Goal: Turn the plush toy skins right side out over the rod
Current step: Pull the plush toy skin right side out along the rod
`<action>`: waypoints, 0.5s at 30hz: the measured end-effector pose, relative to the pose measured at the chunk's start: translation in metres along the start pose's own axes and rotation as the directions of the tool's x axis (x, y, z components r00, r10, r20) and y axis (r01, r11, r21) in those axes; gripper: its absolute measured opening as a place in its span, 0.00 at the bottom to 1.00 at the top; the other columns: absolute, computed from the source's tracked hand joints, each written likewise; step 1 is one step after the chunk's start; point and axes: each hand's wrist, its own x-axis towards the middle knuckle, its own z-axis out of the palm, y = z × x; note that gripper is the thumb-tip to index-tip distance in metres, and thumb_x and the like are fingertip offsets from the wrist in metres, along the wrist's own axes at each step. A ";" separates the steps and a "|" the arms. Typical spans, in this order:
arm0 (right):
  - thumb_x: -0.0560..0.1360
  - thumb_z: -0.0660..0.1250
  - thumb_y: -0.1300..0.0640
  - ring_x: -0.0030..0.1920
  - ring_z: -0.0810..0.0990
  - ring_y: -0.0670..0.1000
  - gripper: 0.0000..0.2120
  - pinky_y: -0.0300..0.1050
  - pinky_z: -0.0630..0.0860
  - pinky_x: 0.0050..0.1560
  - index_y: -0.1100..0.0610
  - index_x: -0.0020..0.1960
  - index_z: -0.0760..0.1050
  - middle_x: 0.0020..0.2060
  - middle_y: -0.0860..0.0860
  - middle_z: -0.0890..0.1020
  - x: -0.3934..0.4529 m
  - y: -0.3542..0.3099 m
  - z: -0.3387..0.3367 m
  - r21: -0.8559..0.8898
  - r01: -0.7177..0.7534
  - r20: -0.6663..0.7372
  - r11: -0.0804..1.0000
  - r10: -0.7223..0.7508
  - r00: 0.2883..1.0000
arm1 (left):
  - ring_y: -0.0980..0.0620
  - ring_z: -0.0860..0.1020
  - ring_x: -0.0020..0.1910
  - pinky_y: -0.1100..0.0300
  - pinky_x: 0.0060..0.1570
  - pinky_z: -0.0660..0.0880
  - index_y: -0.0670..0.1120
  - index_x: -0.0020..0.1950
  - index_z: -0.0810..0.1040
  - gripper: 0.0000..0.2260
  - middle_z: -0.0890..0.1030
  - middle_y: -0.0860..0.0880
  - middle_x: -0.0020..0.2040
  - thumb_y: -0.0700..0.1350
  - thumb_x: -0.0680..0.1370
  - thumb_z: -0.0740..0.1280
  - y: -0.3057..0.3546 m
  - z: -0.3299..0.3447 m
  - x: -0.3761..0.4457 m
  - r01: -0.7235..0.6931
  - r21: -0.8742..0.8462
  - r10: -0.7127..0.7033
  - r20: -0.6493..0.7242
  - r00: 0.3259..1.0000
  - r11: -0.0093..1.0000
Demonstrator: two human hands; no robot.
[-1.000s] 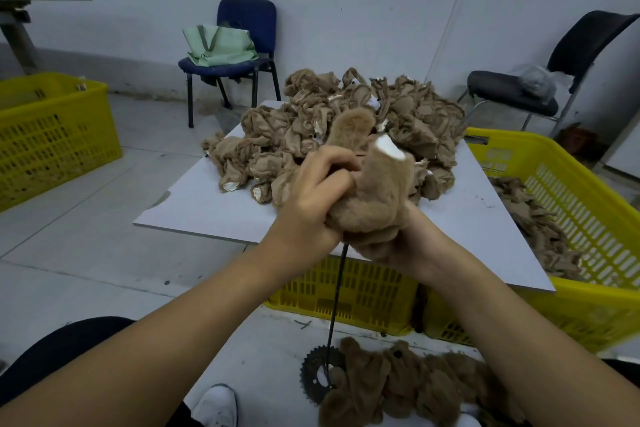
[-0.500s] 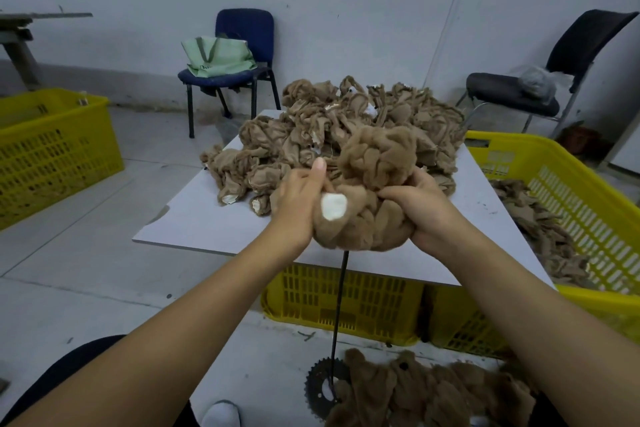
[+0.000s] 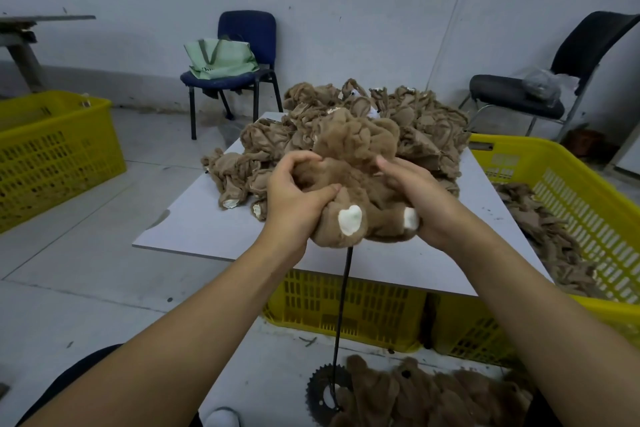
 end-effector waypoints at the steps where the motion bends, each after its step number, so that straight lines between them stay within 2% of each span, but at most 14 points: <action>1: 0.78 0.69 0.49 0.55 0.85 0.52 0.15 0.47 0.83 0.52 0.55 0.61 0.80 0.55 0.53 0.85 -0.002 -0.001 -0.002 -0.053 0.000 0.054 0.999 0.003 0.999 | 0.58 0.82 0.52 0.64 0.47 0.80 0.49 0.52 0.79 0.20 0.82 0.49 0.53 0.30 0.68 0.77 0.001 0.001 0.000 -0.066 0.021 0.066 -0.004 0.998 0.998; 3: 0.76 0.73 0.53 0.53 0.86 0.54 0.14 0.43 0.82 0.47 0.57 0.59 0.81 0.52 0.54 0.86 -0.007 0.000 -0.002 -0.151 0.009 0.124 0.988 0.010 0.992 | 0.59 0.81 0.53 0.63 0.50 0.80 0.50 0.52 0.78 0.20 0.81 0.51 0.52 0.30 0.68 0.76 0.003 0.001 0.003 -0.158 0.037 0.158 -0.015 0.987 0.987; 5: 0.75 0.73 0.58 0.51 0.86 0.54 0.11 0.44 0.82 0.47 0.60 0.56 0.82 0.49 0.56 0.86 -0.010 0.002 0.000 -0.188 0.074 0.119 0.979 -0.052 0.992 | 0.57 0.80 0.54 0.61 0.53 0.79 0.52 0.51 0.77 0.21 0.80 0.51 0.53 0.30 0.68 0.76 0.004 -0.001 0.008 -0.211 0.073 0.214 -0.030 0.976 0.975; 8: 0.75 0.72 0.62 0.41 0.86 0.51 0.08 0.42 0.81 0.41 0.63 0.53 0.82 0.41 0.55 0.86 -0.012 0.002 0.005 -0.207 0.205 0.008 0.957 -0.207 0.978 | 0.57 0.78 0.55 0.64 0.54 0.77 0.53 0.49 0.75 0.21 0.78 0.48 0.55 0.32 0.68 0.78 0.006 -0.006 0.015 -0.282 0.201 0.292 -0.019 0.956 0.938; 11: 0.76 0.71 0.64 0.28 0.78 0.44 0.04 0.36 0.73 0.29 0.64 0.49 0.82 0.33 0.52 0.83 -0.012 0.005 0.008 -0.187 0.277 -0.084 0.943 -0.296 0.951 | 0.67 0.72 0.49 0.74 0.49 0.71 0.50 0.45 0.74 0.19 0.72 0.50 0.52 0.35 0.67 0.79 0.002 -0.006 0.017 -0.343 0.362 0.367 0.004 0.930 0.867; 13: 0.76 0.72 0.64 0.26 0.75 0.43 0.03 0.36 0.71 0.27 0.63 0.47 0.82 0.30 0.52 0.82 -0.012 0.005 0.006 -0.187 0.302 -0.150 0.935 -0.331 0.932 | 0.68 0.69 0.46 0.76 0.48 0.69 0.43 0.45 0.73 0.17 0.68 0.50 0.51 0.33 0.67 0.79 -0.001 -0.006 0.017 -0.362 0.427 0.391 0.022 0.920 0.829; 15: 0.76 0.72 0.62 0.27 0.75 0.45 0.05 0.36 0.72 0.28 0.63 0.49 0.83 0.31 0.53 0.83 -0.011 0.004 0.001 -0.130 0.296 -0.219 0.946 -0.318 0.922 | 0.66 0.68 0.47 0.75 0.50 0.68 0.40 0.43 0.71 0.16 0.67 0.49 0.51 0.30 0.67 0.77 -0.003 -0.007 0.018 -0.399 0.469 0.426 0.052 0.903 0.788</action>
